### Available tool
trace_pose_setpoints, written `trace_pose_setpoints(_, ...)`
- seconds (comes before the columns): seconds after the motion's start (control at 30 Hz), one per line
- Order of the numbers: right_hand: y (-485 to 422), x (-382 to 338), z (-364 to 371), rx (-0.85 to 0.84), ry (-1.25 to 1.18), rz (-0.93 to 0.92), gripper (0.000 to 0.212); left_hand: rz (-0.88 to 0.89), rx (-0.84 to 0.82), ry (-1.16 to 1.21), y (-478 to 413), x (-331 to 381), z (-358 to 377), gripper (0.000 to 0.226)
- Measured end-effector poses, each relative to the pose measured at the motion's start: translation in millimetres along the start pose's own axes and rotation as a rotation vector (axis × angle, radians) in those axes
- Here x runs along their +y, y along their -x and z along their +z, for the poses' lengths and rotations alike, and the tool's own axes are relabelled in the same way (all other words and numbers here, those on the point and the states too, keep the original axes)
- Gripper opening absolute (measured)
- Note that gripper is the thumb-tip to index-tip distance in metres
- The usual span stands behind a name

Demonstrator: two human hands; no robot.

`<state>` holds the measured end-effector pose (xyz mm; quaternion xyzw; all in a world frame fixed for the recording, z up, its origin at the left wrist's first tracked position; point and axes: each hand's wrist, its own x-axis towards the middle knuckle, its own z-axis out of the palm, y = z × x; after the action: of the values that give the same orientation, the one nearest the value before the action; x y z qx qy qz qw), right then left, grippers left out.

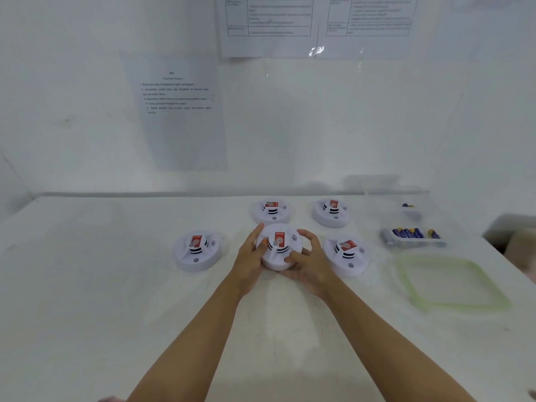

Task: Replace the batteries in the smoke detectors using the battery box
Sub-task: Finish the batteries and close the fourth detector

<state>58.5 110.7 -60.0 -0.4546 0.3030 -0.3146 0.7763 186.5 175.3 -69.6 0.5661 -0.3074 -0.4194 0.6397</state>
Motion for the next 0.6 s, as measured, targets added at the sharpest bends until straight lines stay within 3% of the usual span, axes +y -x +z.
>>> trace_pose_setpoints(0.6, -2.2, 4.2, -4.4, -0.014, 0.033, 0.003, 0.055, -0.029, 0.066, 0.088, 5.6, 0.6, 6.4, 0.047)
